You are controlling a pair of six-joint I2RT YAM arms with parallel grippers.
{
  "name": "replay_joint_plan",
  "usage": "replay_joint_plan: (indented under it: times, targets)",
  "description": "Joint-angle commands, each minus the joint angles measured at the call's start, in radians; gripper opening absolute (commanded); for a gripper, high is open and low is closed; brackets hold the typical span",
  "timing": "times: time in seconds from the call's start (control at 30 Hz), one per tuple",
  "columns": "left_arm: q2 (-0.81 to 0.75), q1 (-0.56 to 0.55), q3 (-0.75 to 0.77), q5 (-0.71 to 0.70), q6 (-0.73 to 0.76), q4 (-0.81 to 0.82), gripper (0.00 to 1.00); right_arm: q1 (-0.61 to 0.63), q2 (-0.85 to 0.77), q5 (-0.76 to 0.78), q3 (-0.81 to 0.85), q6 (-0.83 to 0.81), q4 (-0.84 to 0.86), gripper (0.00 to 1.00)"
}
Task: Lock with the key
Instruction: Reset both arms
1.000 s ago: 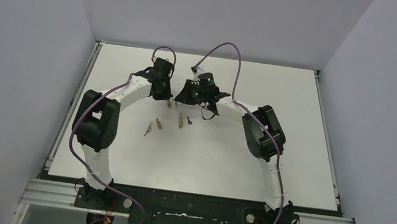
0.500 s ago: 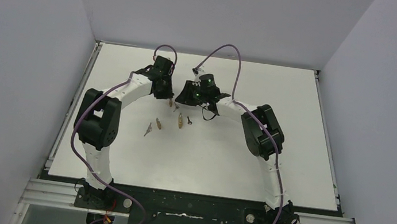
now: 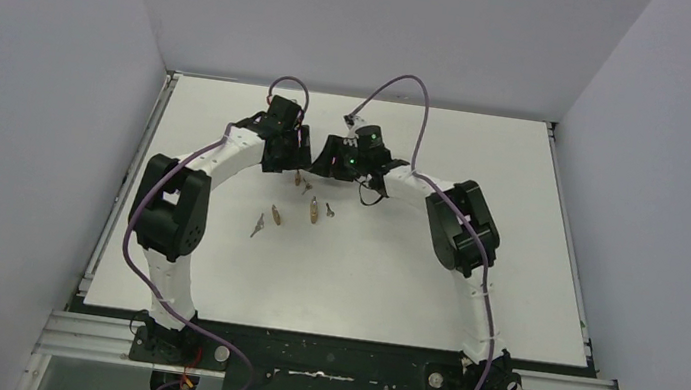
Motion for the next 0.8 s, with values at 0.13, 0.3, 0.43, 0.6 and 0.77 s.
replay_joint_plan:
  times: [0.13, 0.3, 0.43, 0.6, 0.77]
  targets:
    - [-0.066, 0.006, 0.061, 0.039, 0.016, 0.028, 0.66, -0.036, -0.150, -0.007, 0.015, -0.052, 0.001, 0.53]
    - [-0.102, 0.001, 0.074, 0.046, 0.018, 0.019, 0.70, -0.045, -0.218, 0.000, -0.019, -0.074, -0.016, 0.55]
    - [-0.156, 0.001, 0.063, 0.051, 0.027, 0.024, 0.71, -0.054, -0.282, 0.016, -0.038, -0.106, -0.055, 0.56]
    - [-0.237, 0.008, 0.016, 0.075, 0.050, 0.049, 0.72, -0.083, -0.389, 0.038, -0.092, -0.126, -0.072, 0.67]
    - [-0.321, 0.031, -0.023, 0.078, 0.054, 0.057, 0.74, -0.123, -0.509, 0.055, -0.147, -0.150, -0.106, 0.82]
